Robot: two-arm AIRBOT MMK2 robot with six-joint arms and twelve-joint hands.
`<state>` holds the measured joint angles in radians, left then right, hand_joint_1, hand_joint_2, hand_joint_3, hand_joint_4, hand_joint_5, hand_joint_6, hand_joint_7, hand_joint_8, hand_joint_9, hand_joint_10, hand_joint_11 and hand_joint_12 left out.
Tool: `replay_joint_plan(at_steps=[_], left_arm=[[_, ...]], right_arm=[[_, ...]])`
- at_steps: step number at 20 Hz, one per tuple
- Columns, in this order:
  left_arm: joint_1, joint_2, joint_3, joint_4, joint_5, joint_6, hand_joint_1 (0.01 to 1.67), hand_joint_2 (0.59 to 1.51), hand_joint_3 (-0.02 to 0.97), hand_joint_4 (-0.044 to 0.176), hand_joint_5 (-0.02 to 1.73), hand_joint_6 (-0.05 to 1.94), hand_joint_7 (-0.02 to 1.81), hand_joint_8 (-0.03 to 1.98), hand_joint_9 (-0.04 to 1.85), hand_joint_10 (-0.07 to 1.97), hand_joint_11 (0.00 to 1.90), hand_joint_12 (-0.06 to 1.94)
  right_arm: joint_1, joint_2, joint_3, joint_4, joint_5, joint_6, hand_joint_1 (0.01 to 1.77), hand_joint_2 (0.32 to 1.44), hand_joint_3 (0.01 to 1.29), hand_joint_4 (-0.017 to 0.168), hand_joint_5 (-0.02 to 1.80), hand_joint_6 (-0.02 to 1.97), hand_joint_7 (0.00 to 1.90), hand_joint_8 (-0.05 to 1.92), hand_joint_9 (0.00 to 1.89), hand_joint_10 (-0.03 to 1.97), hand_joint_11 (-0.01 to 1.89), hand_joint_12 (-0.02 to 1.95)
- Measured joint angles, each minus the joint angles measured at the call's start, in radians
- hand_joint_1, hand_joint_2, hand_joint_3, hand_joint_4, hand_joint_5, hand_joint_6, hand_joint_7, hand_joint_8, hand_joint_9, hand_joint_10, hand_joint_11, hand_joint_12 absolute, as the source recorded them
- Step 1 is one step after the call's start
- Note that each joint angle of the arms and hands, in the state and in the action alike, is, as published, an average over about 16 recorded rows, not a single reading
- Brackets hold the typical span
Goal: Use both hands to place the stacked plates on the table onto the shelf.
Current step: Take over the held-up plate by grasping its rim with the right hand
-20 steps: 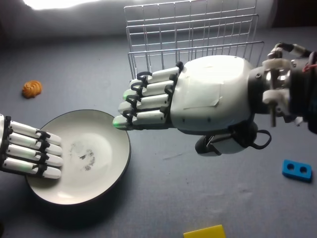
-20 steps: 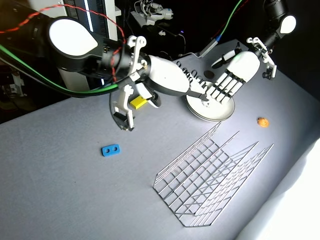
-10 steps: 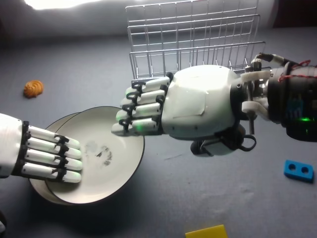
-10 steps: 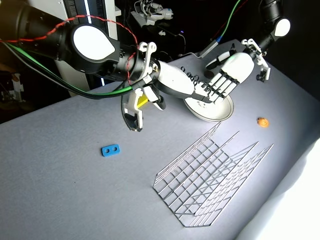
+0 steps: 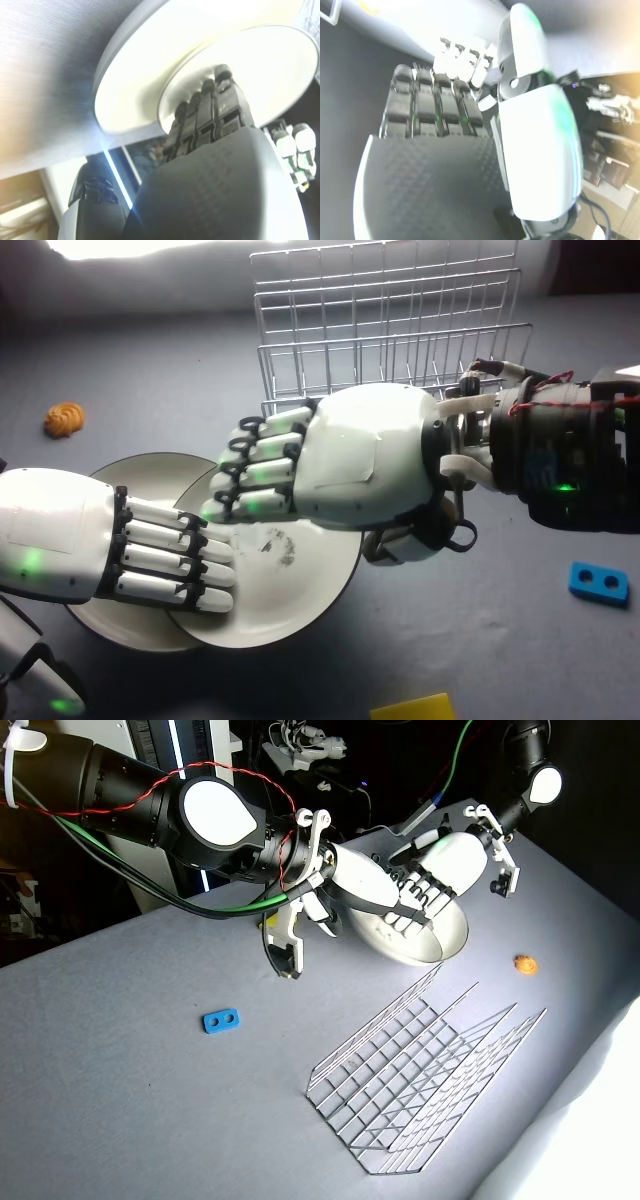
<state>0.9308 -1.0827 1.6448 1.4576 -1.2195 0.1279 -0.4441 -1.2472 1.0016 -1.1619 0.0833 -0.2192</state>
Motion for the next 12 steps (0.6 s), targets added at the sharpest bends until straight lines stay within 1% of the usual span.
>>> replay_joint_plan(at_steps=[2, 5, 12], left_arm=[[-0.005, -0.003, -0.009, -0.005, 0.005, -0.009, 0.01, 1.118, 0.017, 0.0, 0.0, -0.01, -0.01, -0.02, 0.0, -0.01, 0.04, 0.03], [-0.006, -0.006, -0.012, -0.015, 0.005, -0.021, 0.01, 1.119, 0.017, 0.001, 0.0, -0.01, -0.01, -0.02, 0.0, -0.02, 0.03, 0.02], [0.013, -0.01, 0.009, -0.055, -0.017, -0.038, 0.01, 1.12, 0.017, 0.002, 0.01, 0.0, -0.01, -0.02, 0.0, -0.02, 0.03, 0.02]], right_arm=[[-0.004, -0.012, 0.009, 0.0, -0.004, 0.002, 1.24, 1.04, 0.02, 0.004, 0.01, 0.02, 0.02, 0.02, 0.02, 0.01, 0.02, 0.05], [-0.006, -0.024, 0.021, 0.001, -0.009, 0.006, 1.24, 1.04, 0.02, 0.004, 0.01, 0.02, 0.02, 0.02, 0.02, 0.01, 0.02, 0.13], [-0.006, -0.033, 0.034, 0.002, -0.013, 0.021, 1.23, 1.04, 0.02, 0.004, 0.03, 0.02, 0.02, 0.02, 0.02, 0.01, 0.02, 0.29]])
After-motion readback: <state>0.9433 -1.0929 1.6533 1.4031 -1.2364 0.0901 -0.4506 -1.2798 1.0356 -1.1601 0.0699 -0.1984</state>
